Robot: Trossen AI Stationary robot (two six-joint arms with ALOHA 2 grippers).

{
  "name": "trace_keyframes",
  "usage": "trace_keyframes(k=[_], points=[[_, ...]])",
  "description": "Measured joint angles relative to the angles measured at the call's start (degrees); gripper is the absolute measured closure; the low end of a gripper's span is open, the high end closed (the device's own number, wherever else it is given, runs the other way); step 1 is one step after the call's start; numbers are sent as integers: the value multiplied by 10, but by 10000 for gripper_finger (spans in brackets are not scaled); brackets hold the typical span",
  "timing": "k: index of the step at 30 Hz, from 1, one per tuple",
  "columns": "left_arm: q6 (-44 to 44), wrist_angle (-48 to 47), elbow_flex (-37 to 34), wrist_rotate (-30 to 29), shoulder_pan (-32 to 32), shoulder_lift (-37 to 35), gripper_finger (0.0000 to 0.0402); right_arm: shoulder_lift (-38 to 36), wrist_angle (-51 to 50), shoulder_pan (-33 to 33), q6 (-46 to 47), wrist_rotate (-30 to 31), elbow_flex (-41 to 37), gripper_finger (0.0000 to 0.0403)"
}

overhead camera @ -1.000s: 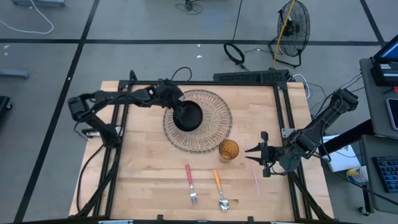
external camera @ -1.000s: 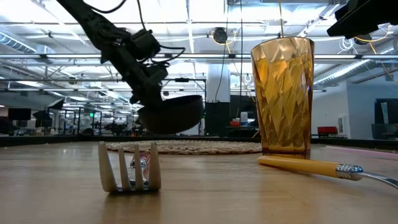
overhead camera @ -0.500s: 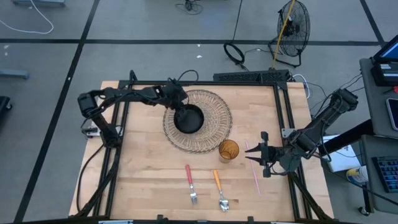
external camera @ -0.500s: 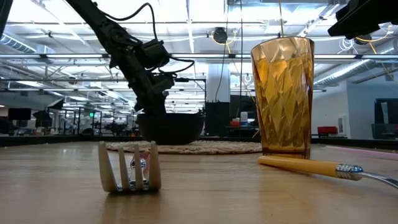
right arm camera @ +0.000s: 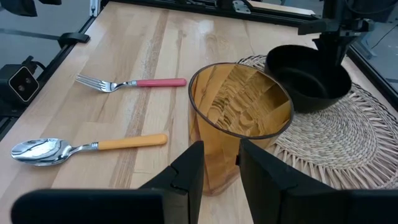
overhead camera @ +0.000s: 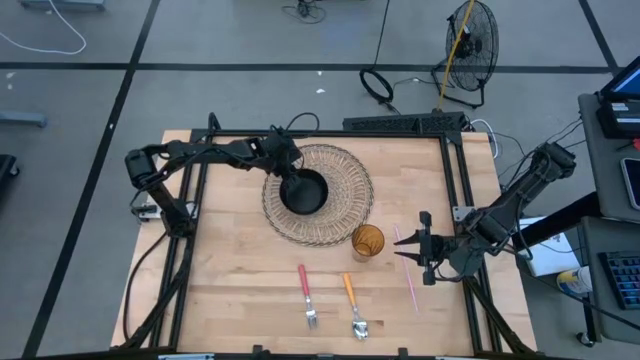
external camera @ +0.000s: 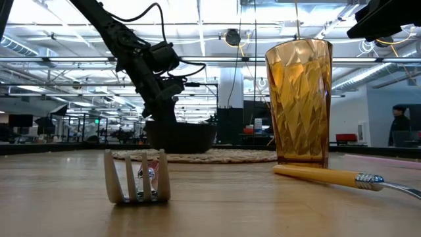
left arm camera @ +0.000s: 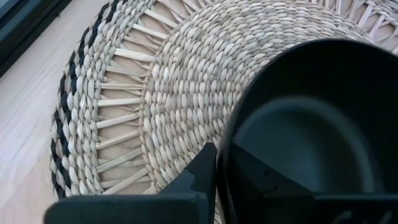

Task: Pick & Place Utensil
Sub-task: Put the black bowl on the woven mat

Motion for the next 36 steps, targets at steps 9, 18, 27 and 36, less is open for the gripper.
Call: trace_keyframes(k=[9, 18, 27, 36], points=[[10, -12, 0, 0, 0, 0, 395, 0, -1, 0, 0, 0, 0, 314], [14, -12, 0, -17, 0, 0, 342, 0, -1, 0, 1, 0, 0, 314], [19, -26, 0, -27, 0, 0, 308, 0, -1, 0, 1, 0, 0, 314], [19, -28, 0, -28, 0, 0, 309, 0, -1, 0, 1, 0, 0, 314]])
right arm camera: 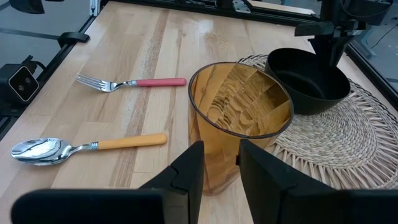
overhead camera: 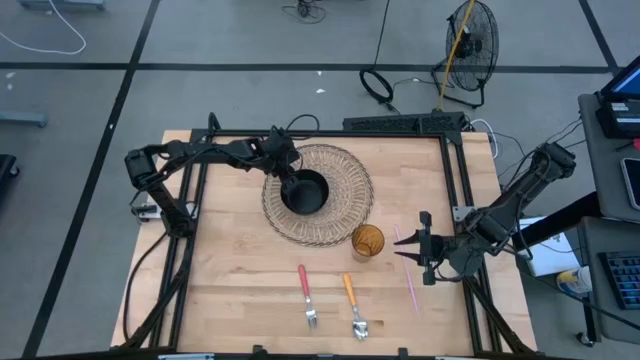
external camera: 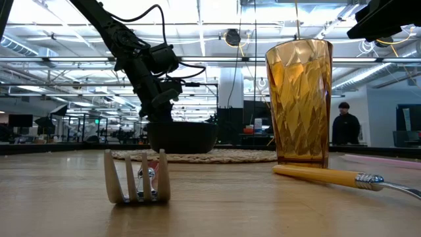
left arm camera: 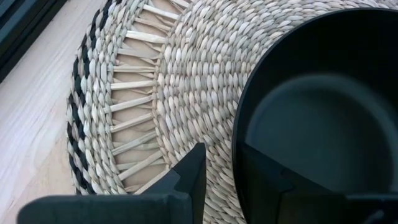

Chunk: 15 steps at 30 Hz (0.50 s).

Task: Pick & Place Utensil
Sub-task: Put the black bowl on the woven mat, then put the pink fork into the black bowl on the woven mat

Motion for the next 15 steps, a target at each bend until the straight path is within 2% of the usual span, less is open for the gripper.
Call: trace_keyframes(k=[15], points=[[14, 5, 0, -2, 0, -19, 309, 0, -1, 0, -1, 0, 0, 314]])
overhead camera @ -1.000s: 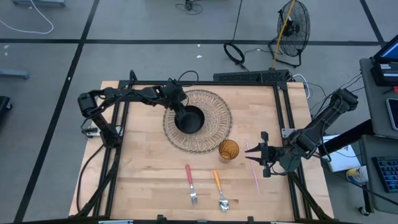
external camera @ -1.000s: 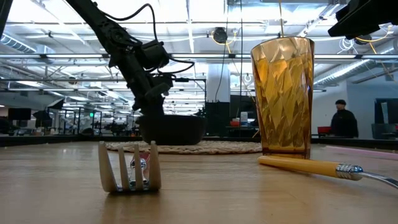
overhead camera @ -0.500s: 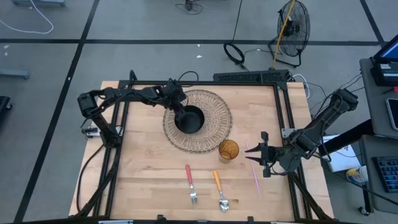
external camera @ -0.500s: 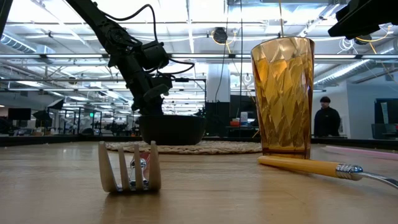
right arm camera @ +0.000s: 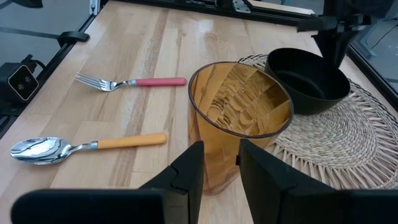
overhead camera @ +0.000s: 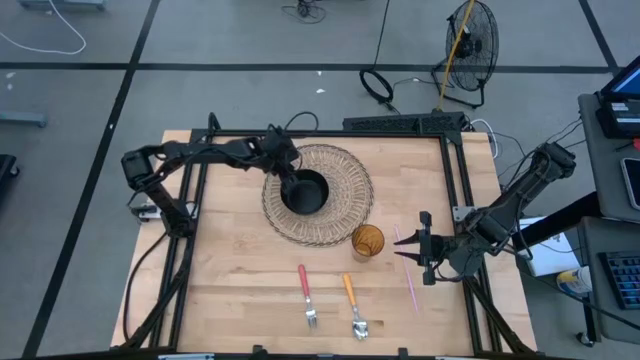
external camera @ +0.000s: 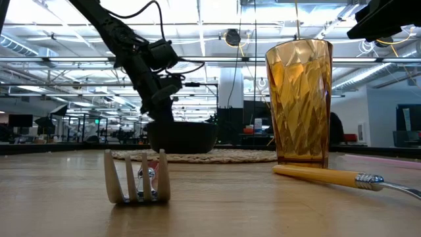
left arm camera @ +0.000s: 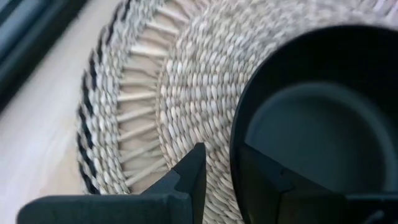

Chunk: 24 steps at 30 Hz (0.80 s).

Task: Pick & Place Utensil
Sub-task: Put the pink fork into the black bowl on the woven mat

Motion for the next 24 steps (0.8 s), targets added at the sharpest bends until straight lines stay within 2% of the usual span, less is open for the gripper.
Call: trace_keyframes(k=[7, 13, 19, 24], points=[[9, -2, 0, -2, -2, -66, 309, 0, 0, 0, 0, 0, 0, 314], [19, -18, 0, -2, -31, -165, 309, 0, 0, 0, 1, 0, 0, 314], [39, -49, 0, -2, -107, -269, 309, 0, 2, 0, 1, 0, 0, 314], [40, -89, 0, -2, -204, -316, 309, 0, 2, 0, 2, 0, 0, 314]])
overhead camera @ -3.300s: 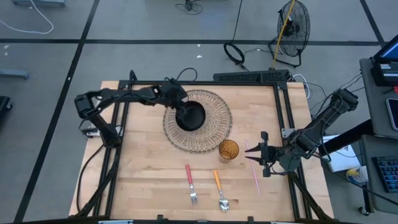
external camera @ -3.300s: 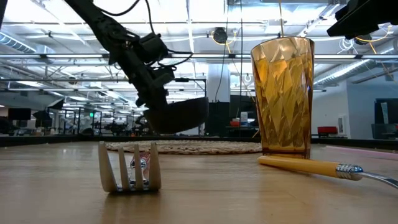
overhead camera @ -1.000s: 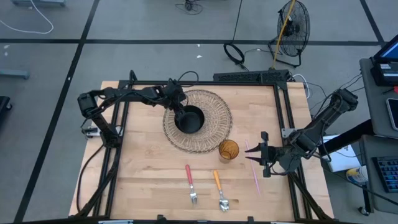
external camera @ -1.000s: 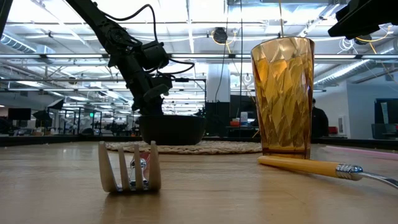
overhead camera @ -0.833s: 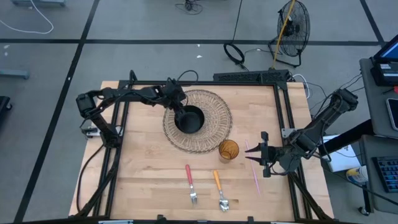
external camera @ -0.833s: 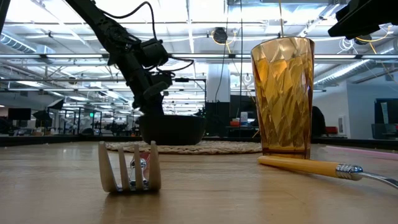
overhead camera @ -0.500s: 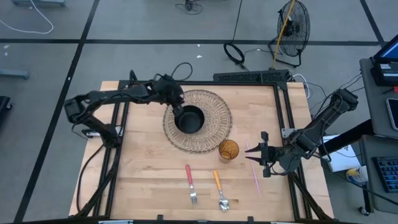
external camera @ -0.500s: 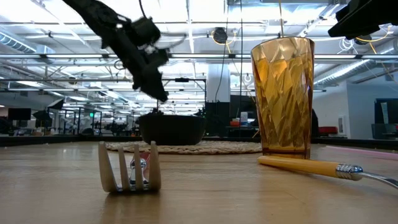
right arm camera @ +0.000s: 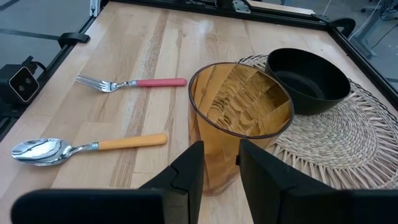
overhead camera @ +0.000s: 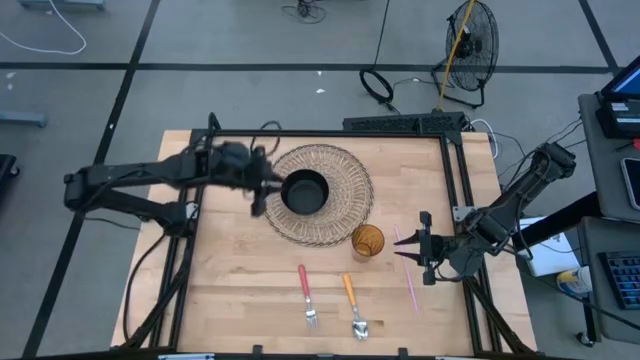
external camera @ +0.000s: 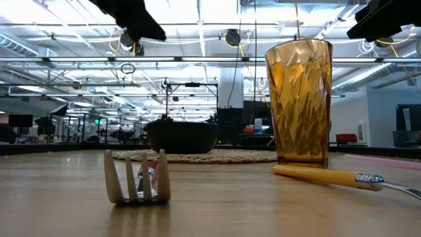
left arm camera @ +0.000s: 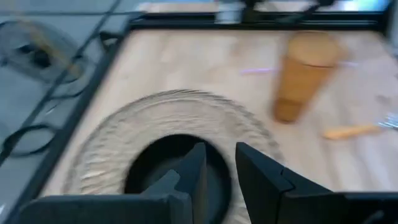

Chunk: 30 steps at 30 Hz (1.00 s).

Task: Pick & Place Utensil
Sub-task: Put the pink fork into the black bowl on the woven mat

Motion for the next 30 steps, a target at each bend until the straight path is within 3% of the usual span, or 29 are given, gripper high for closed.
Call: trace_keyframes(k=[5, 12, 30], points=[[-3, -26, 0, -7, -112, 10, 309, 0, 0, 0, -2, 0, 0, 314], [4, 3, 0, -74, -224, 69, 309, 0, 3, 0, -14, 0, 0, 314], [0, 129, -1, -60, -299, 216, 309, 0, 2, 0, 1, -1, 0, 314]])
